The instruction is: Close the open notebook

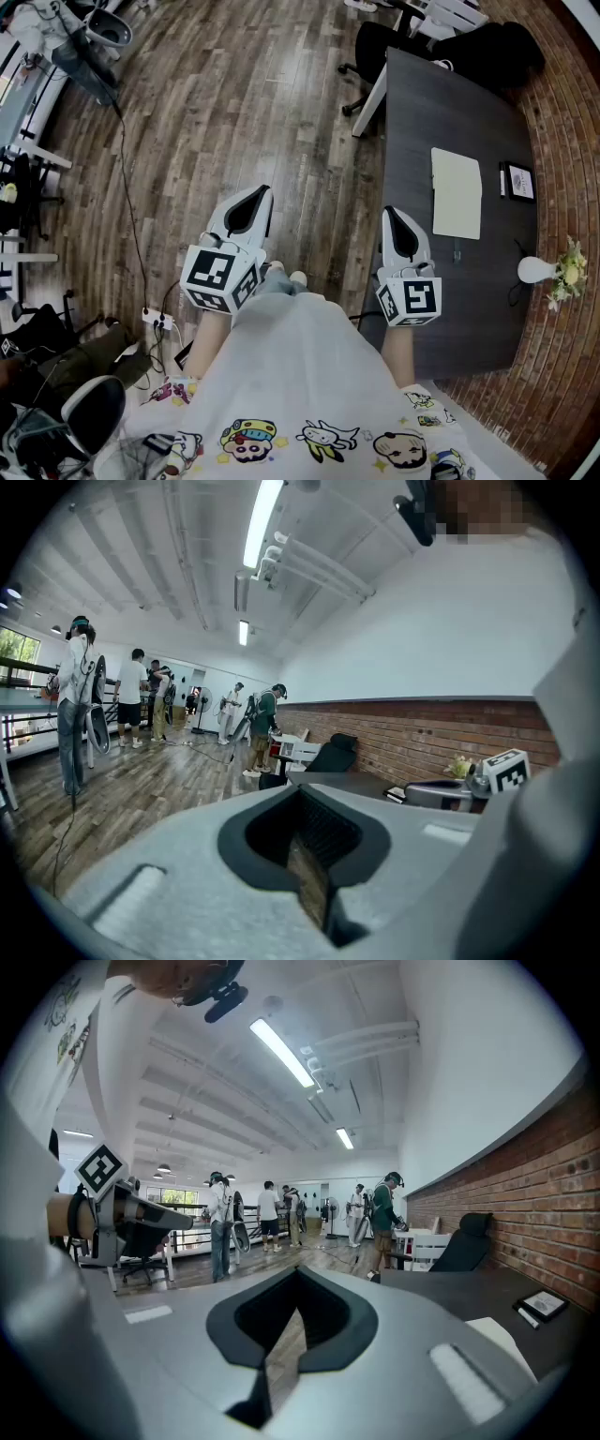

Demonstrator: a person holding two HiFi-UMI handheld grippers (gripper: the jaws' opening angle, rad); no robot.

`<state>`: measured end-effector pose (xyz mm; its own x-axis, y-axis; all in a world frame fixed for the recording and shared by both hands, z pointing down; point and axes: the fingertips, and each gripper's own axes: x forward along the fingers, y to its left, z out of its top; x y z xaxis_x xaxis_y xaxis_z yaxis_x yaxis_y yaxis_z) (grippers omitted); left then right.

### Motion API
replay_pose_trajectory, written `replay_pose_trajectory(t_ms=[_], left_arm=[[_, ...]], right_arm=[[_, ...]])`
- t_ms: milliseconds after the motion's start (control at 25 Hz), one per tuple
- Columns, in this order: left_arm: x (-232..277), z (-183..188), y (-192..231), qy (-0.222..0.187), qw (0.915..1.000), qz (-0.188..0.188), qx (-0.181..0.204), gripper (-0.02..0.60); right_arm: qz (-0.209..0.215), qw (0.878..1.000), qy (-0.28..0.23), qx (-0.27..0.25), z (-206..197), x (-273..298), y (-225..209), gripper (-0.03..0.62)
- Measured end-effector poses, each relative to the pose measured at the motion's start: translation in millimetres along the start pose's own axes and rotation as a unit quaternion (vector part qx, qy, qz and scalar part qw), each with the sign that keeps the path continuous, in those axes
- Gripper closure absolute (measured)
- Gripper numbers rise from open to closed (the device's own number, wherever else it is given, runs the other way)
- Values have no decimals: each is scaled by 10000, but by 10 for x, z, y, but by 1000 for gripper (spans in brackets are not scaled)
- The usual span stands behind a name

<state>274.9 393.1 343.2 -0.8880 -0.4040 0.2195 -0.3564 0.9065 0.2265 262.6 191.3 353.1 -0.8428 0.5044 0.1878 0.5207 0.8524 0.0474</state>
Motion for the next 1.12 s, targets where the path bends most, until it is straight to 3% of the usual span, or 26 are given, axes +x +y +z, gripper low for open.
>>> replay_pose_trajectory(t_ms=[480, 600, 880, 1120], left_arm=[[-80, 13, 50, -111, 9998, 163, 50, 581], [9, 18, 41, -106, 9999, 95, 45, 563], [436, 141, 369, -209, 9997, -89, -7, 531], [1010, 414, 816, -147, 9992, -370, 58, 503]], right_arm=[[-143, 9998, -77, 71, -5, -116, -57, 586], [-51, 9997, -110, 190, -8, -67, -84, 551], [19, 9996, -185, 233, 71, 450, -144, 485], [-212, 9991, -203, 320, 207, 1086, -293, 464]])
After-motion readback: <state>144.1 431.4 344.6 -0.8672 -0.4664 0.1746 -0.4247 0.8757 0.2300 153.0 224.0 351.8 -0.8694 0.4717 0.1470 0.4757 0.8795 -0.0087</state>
